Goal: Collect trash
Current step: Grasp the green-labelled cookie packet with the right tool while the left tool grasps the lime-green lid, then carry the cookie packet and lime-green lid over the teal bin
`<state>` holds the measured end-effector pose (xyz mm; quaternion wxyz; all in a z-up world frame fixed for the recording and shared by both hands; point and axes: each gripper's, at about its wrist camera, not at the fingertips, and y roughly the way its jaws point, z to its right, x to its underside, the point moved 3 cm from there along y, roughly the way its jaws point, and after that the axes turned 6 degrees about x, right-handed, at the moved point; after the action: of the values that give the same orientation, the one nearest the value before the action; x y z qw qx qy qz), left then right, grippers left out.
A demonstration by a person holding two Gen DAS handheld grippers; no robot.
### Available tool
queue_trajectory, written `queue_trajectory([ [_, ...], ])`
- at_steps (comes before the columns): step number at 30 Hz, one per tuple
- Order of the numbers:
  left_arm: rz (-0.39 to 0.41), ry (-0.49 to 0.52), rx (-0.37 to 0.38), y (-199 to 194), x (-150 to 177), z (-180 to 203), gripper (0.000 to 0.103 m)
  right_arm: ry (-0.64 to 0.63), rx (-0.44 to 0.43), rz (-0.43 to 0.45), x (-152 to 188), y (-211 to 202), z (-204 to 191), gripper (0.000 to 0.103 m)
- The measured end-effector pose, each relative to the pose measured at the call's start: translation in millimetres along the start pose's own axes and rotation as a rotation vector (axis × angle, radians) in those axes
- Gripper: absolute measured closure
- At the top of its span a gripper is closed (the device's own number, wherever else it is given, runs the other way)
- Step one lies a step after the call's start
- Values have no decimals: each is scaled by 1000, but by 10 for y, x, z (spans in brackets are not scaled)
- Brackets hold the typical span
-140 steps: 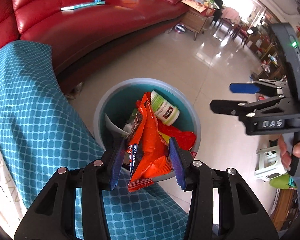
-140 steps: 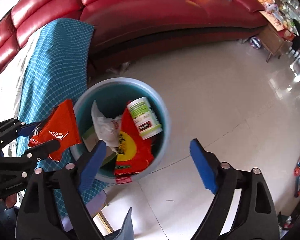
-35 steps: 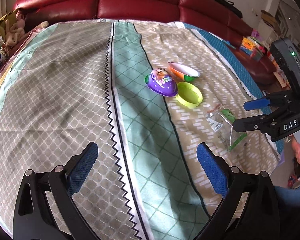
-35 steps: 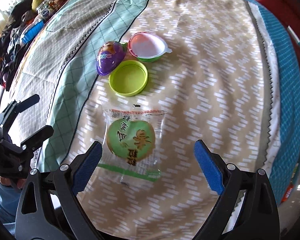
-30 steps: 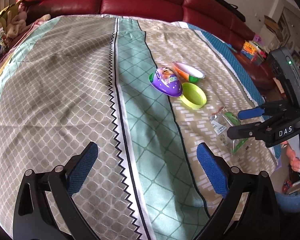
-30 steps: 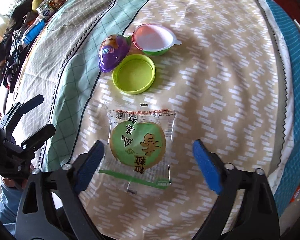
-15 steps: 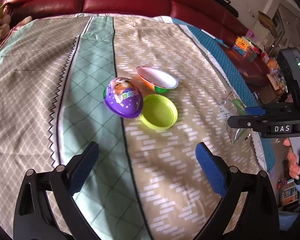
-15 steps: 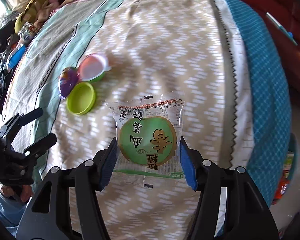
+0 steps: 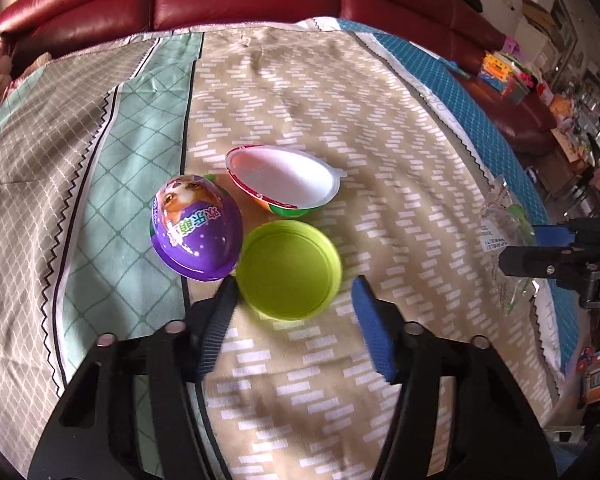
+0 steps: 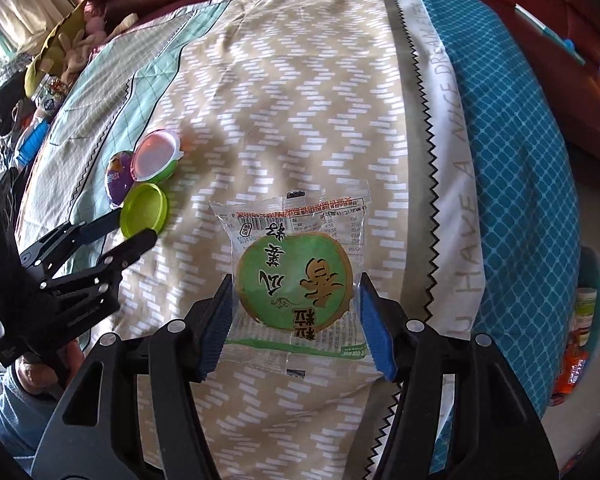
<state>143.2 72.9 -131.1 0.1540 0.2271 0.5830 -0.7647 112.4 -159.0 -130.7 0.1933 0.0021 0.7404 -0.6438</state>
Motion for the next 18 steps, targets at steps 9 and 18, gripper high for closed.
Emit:
queue_trajectory([
  [9,25,6,36,-67,-15,209,51,37,-10,30,69,-90,252,46],
  [18,45,108,93,-174,-124,884,50,123,4,88,254,-364,760,46],
])
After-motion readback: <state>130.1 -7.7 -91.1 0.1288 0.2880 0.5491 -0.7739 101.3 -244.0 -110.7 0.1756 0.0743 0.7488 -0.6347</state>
